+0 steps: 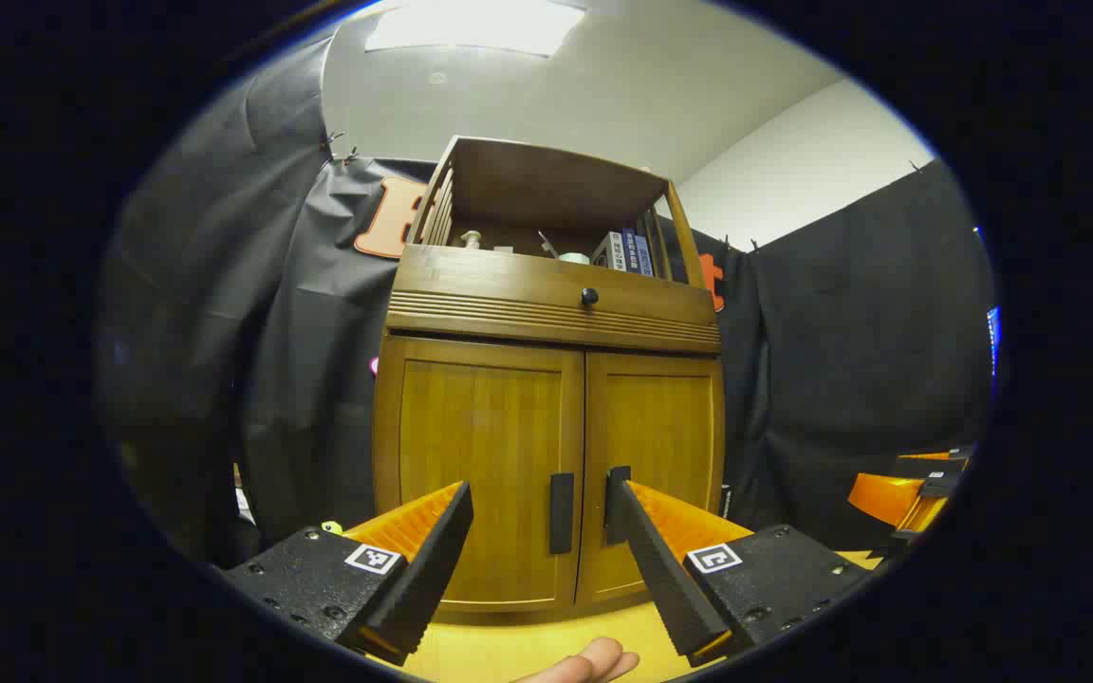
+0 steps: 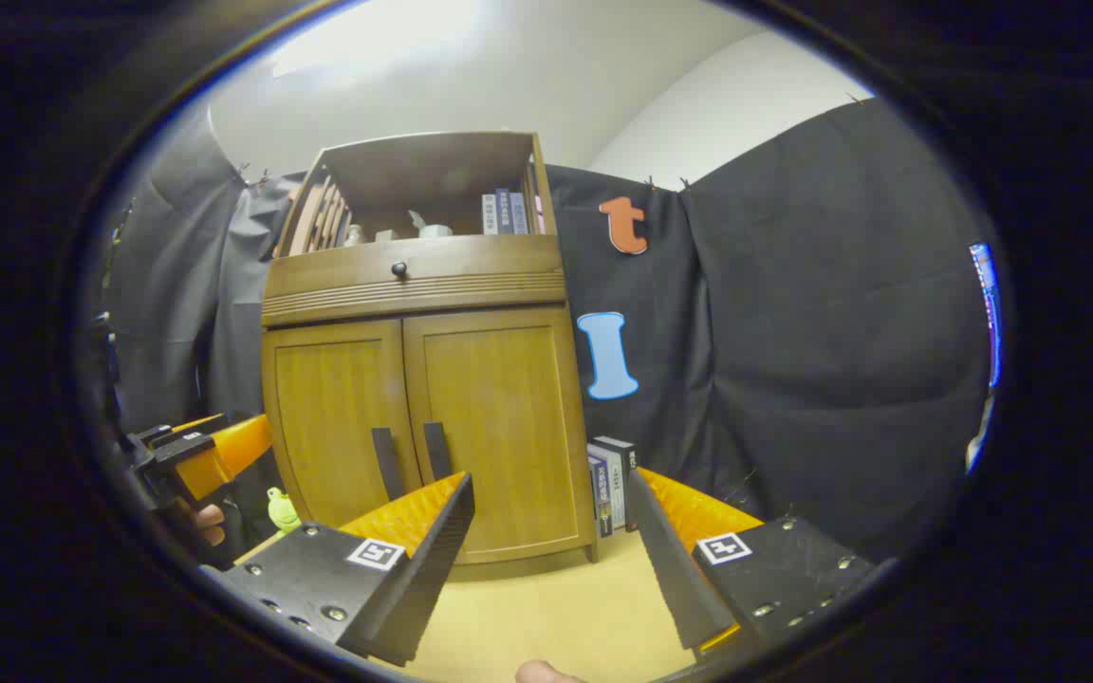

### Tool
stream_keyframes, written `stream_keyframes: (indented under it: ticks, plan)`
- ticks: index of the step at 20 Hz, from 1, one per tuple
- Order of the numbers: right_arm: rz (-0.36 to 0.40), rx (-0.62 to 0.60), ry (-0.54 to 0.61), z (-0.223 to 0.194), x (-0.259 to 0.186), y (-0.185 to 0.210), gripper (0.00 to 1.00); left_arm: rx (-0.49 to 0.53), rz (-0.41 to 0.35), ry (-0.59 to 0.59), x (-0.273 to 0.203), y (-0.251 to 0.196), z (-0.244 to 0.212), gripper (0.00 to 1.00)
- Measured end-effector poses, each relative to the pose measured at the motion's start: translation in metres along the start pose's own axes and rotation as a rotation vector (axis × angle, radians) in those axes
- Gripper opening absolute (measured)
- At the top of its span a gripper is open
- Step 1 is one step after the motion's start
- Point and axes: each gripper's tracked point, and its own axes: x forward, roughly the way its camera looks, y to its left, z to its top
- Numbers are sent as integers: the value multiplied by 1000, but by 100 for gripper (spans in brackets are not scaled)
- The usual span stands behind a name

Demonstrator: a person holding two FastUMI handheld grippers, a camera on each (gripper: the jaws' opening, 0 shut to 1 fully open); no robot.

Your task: Open the right door of the double-door shoe cabinet with the right hand, and open the left door with the left hand.

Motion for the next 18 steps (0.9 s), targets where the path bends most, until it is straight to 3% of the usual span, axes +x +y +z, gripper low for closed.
stream_keyframes:
  ticks: [3, 6, 7, 8, 9, 11, 12, 13, 14, 15, 17, 18]
  plan:
    - [-10, 8, -13, 4, -5, -2, 94, -12, 0, 6, -2, 5, 2, 91]
    - [8, -3, -7, 3, -6, 4, 96, -20, 13, -7, -6, 13, 8, 90]
    - [4, -5, -4, 2, -6, 3, 94, -22, 15, -8, -6, 16, 8, 95]
    - [5, -8, 2, 2, -5, 4, 96, -22, 9, -11, -7, 16, 9, 90]
    - [10, -11, 6, 0, -4, 6, 96, -21, 0, -8, -7, 15, 9, 95]
    - [9, -21, 8, 3, -2, 7, 99, -50, -46, -26, -7, 9, 16, 90]
    - [7, -25, 7, 4, -1, 7, 96, -67, -57, -20, -8, 8, 16, 94]
    - [5, -31, 8, 4, 0, 7, 96, -84, -57, -13, -8, 10, 15, 89]
    - [4, -35, 7, 4, 3, 6, 94, -95, -54, -9, -7, 10, 14, 94]
    - [-1, -32, 2, 4, 4, 4, 96, -92, -48, -4, -7, 11, 14, 90]
    - [-12, -38, -1, 5, 10, 1, 96, -75, -29, 4, -8, 16, 13, 95]
    - [-8, -44, -1, 4, 14, 0, 94, -70, -22, 8, -7, 18, 12, 90]
